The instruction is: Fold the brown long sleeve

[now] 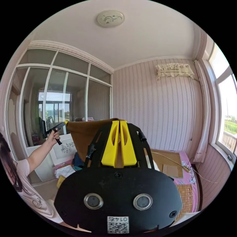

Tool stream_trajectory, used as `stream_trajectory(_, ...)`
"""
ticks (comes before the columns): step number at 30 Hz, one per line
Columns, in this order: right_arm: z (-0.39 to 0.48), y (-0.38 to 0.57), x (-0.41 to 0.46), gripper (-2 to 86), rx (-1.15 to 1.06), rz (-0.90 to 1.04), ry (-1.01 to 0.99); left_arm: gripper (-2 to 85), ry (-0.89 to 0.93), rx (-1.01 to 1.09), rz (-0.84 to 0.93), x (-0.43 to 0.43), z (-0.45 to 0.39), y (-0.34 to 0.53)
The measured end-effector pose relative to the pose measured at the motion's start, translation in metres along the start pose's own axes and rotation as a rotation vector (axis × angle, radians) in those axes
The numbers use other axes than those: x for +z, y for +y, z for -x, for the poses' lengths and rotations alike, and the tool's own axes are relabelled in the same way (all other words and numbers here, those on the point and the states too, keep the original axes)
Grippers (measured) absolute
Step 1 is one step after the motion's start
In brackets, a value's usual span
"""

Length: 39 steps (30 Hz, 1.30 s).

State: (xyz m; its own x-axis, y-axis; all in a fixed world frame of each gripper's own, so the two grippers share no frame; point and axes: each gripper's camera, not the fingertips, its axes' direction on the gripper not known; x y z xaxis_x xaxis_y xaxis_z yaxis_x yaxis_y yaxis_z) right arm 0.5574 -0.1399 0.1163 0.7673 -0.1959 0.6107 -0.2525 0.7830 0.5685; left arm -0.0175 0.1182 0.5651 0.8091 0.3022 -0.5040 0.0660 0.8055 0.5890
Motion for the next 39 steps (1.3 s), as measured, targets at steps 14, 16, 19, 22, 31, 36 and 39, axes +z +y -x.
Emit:
stream_trajectory(14, -0.116, 0.438, 0.113, -0.1, 0.511, 0.75, -0.023, -0.9, -0.052, 0.14, 0.842, 0.073, 0.022, 0.385)
stream_trajectory(16, -0.129, 0.486, 0.115, -0.1, 0.623, 0.838, -0.025, -0.9, -0.083, 0.112, 0.963, 0.078, 0.028, 0.43)
stream_trajectory(19, -0.145, 0.536, 0.112, -0.1, 0.743, 0.974, -0.042, -0.8, -0.062, 0.048, 1.142, 0.085, 0.037, 0.474)
stream_trajectory(22, -0.161, 0.552, 0.099, -0.1, 0.805, 1.023, -0.058, -0.7, 0.01, -0.013, 1.256, 0.091, 0.045, 0.483)
stream_trajectory(31, -0.2, 0.551, 0.078, -0.1, 0.834, 1.148, -0.115, -0.7, 0.091, -0.039, 1.391, 0.089, 0.053, 0.448)
stream_trajectory(36, -0.217, 0.55, 0.071, 0.3, 0.858, 1.208, -0.073, -0.2, 0.069, -0.024, 1.456, 0.08, 0.051, 0.441)
stream_trajectory(39, -0.229, 0.54, 0.06, 0.7, 0.853, 1.22, 0.004, 0.3, 0.022, 0.012, 1.45, 0.069, 0.052, 0.426)
